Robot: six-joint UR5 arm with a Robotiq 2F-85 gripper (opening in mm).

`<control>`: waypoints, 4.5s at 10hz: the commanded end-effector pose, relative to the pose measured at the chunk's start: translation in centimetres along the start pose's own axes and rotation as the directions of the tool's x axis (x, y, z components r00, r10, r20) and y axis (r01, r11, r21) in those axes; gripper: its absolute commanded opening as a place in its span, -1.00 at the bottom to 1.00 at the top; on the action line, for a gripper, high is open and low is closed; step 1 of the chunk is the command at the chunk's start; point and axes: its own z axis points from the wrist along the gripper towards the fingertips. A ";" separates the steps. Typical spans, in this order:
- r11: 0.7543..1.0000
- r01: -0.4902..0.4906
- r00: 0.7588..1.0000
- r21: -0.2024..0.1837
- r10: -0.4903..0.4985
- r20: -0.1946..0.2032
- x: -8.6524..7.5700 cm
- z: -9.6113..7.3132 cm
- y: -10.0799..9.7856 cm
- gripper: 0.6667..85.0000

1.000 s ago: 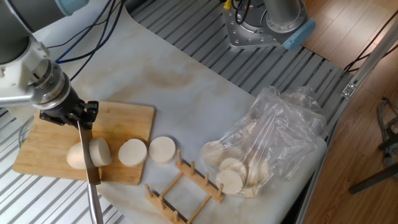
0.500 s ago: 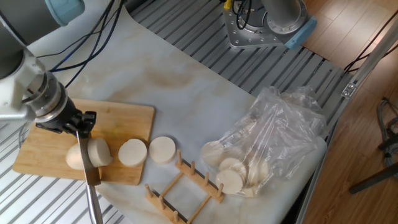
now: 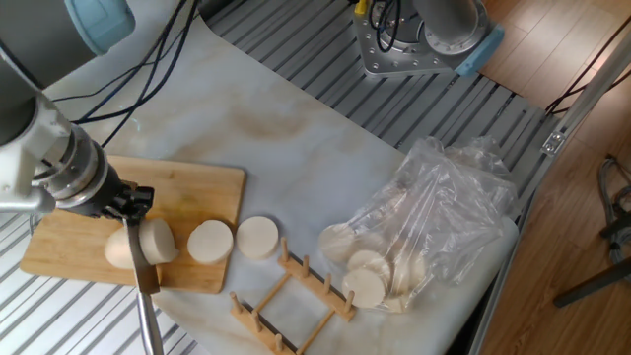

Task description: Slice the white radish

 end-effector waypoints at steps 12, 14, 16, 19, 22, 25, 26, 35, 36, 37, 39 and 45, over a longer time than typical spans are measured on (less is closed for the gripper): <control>0.997 -0.067 0.994 0.045 0.071 -0.085 -0.2 -0.7 0.6 -0.98; 0.999 -0.029 0.998 0.015 0.030 -0.057 0.2 -1.0 0.5 -0.98; 1.000 -0.014 1.000 0.015 0.015 -0.022 0.0 0.1 0.5 -0.98; 0.999 0.017 0.999 0.030 -0.016 -0.031 1.5 0.7 -0.6 -0.98; 0.999 0.021 1.000 0.034 -0.020 -0.021 2.2 1.2 -1.1 -0.98; 1.000 0.003 1.000 0.028 -0.002 -0.006 1.7 1.9 -0.8 -0.98; 1.000 -0.002 1.000 0.027 0.002 -0.003 1.4 1.8 -0.7 -0.98; 0.999 -0.051 0.998 0.010 0.050 0.032 -1.7 2.9 -0.4 -0.98; 0.999 -0.054 0.998 0.010 0.053 0.034 -1.8 3.0 -0.3 -0.98; 0.999 -0.053 0.998 0.006 0.053 0.037 -2.0 2.9 -0.2 -0.98; 0.999 -0.050 0.998 0.002 0.050 0.044 -2.2 3.1 0.0 -0.98; 0.998 -0.054 0.998 0.023 0.053 0.016 -2.2 1.8 0.1 -0.98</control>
